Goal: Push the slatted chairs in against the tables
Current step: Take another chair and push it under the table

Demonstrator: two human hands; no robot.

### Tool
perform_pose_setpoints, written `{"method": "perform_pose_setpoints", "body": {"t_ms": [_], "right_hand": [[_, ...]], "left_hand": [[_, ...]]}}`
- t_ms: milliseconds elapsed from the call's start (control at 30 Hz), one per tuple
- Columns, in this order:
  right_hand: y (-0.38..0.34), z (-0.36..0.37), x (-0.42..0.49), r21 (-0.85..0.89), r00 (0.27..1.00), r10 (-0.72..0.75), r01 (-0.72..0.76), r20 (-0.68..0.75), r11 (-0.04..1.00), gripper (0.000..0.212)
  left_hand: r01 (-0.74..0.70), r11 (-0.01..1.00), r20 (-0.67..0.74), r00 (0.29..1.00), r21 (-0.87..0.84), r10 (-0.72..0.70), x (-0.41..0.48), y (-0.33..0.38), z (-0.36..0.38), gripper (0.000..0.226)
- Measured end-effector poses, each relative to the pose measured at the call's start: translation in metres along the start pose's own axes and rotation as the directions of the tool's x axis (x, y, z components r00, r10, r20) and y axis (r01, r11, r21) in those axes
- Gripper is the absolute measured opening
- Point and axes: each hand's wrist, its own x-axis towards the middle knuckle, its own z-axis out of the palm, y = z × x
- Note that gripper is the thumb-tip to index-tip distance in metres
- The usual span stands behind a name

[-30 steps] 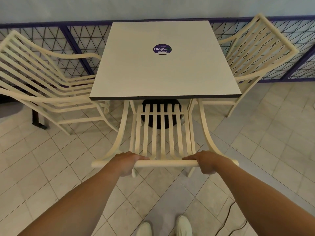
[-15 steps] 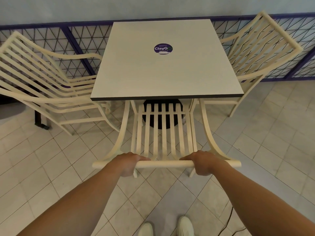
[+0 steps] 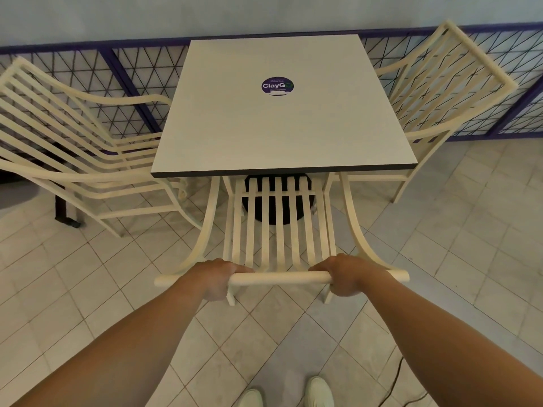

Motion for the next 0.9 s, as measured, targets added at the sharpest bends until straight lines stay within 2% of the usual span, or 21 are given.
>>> {"method": "perform_pose_setpoints", "body": {"t_ms": [100,233,900], "right_hand": [[0.001,-0.003,-0.004,-0.036,0.999,-0.019,0.02,0.027,0.999,0.071],[0.005,-0.002,-0.008,-0.097,0.999,0.034,-0.031,0.037,0.995,0.081],[0.005,-0.008,-0.01,-0.043,0.999,0.02,-0.018,0.048,0.999,0.081]], "left_hand": [[-0.016,1.0,0.018,1.0,-0.026,0.016,0.001,-0.004,0.001,0.074],[0.005,1.0,-0.015,1.0,-0.013,-0.005,0.003,-0.002,0.004,0.077],[0.017,1.0,-0.012,1.0,0.013,-0.017,-0.002,0.006,-0.001,0.083]]}}
